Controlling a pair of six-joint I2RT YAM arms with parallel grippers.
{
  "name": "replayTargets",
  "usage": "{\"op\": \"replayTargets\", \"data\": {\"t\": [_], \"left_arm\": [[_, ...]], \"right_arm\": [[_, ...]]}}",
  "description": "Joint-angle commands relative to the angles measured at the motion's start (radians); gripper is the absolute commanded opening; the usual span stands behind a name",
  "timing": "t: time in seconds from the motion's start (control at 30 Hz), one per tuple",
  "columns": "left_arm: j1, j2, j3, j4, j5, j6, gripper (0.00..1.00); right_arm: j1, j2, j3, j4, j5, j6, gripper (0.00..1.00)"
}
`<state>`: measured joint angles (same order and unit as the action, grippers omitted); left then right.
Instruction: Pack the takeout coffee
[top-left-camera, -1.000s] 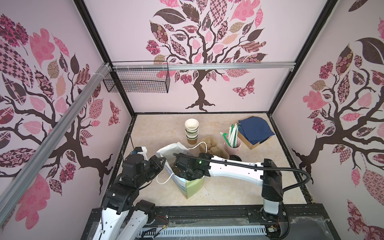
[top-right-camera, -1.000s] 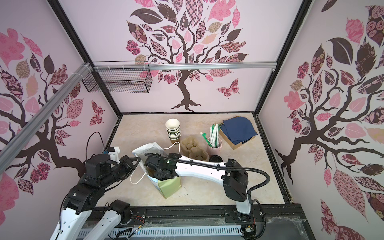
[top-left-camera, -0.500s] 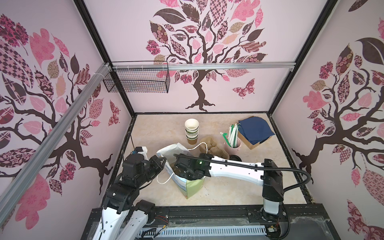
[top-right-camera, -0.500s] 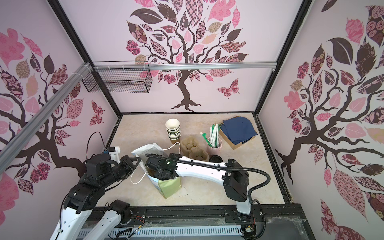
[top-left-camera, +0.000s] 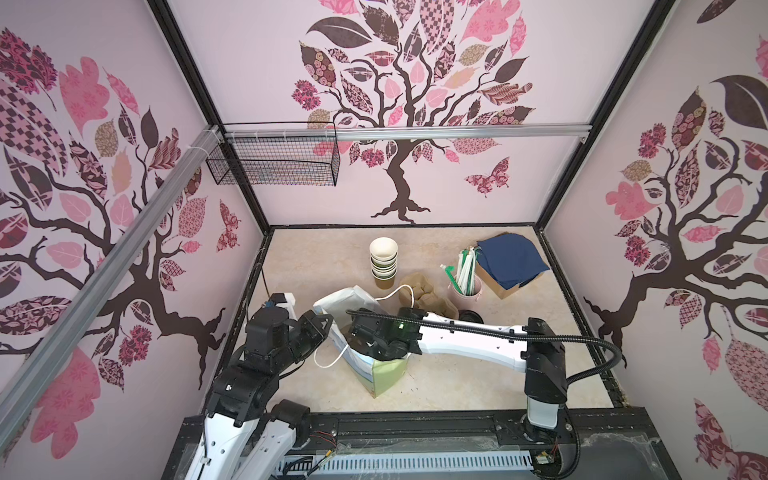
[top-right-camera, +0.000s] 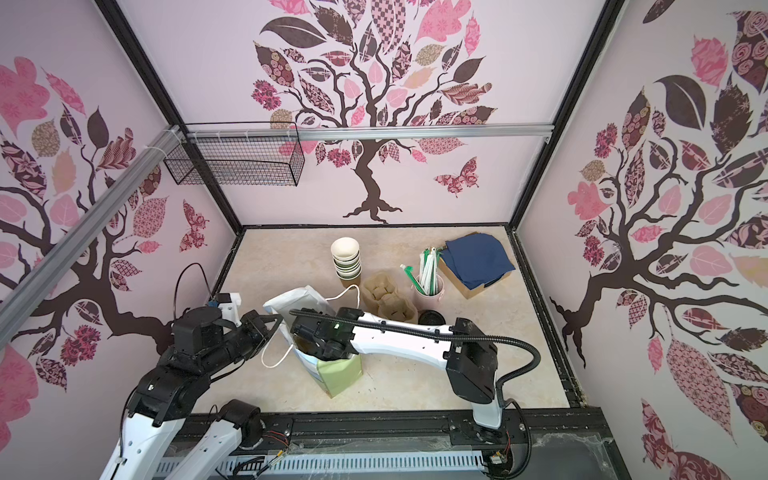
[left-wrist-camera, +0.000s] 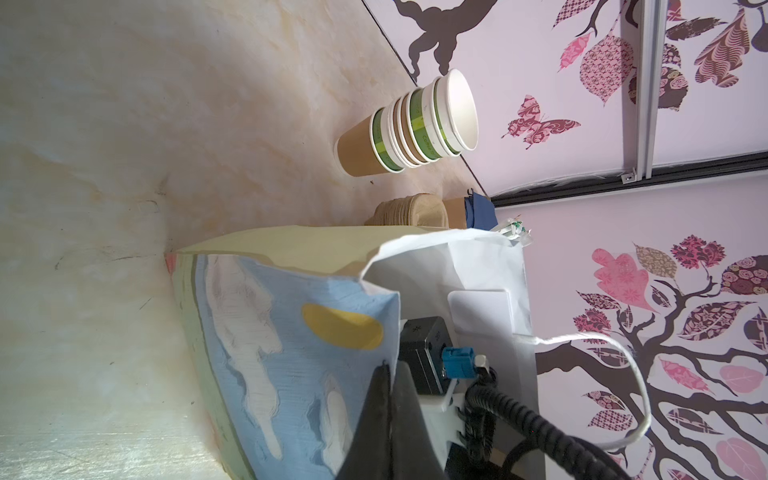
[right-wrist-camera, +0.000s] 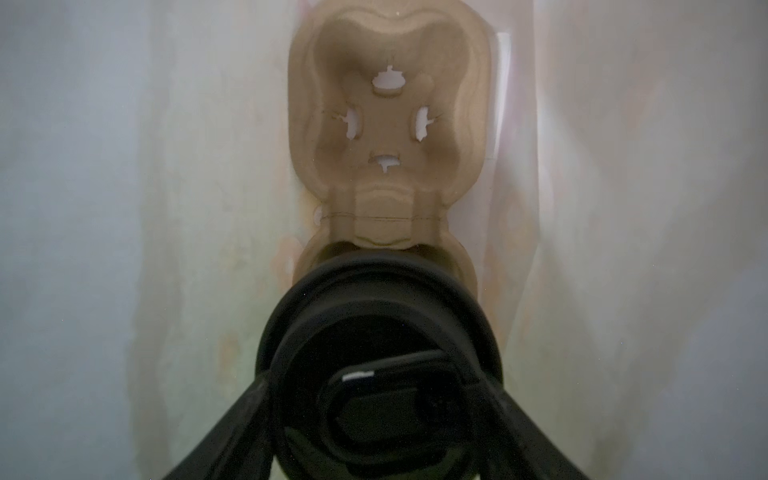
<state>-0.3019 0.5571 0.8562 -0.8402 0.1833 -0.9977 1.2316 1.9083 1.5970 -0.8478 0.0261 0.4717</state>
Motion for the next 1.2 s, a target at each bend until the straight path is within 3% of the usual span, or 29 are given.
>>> {"op": "replayTargets", "data": {"t": [0.0, 0.5, 0.67, 1.17], "left_arm": [[-0.001, 0.006, -0.013, 0.031, -0.013, 0.011, 0.0], [0.0, -0.005, -0.025, 0.048, -0.024, 0.004, 0.0], [0.0, -0.013, -0.026, 0.04, -0.024, 0.001, 0.0], [-0.001, -0.027, -0.021, 0.001, -0.015, 0.014, 0.0]], "right_arm": [[0.022, 0.186, -0.131, -0.269, -0.079, -0.025, 0.56], [0.026, 0.235, -0.167, -0.309, -0.104, -0.044, 0.57], [0.025, 0.195, -0.111, -0.312, -0.089, -0.024, 0.58], [0.024, 0.051, 0.167, -0.324, 0.007, 0.061, 0.92]]}}
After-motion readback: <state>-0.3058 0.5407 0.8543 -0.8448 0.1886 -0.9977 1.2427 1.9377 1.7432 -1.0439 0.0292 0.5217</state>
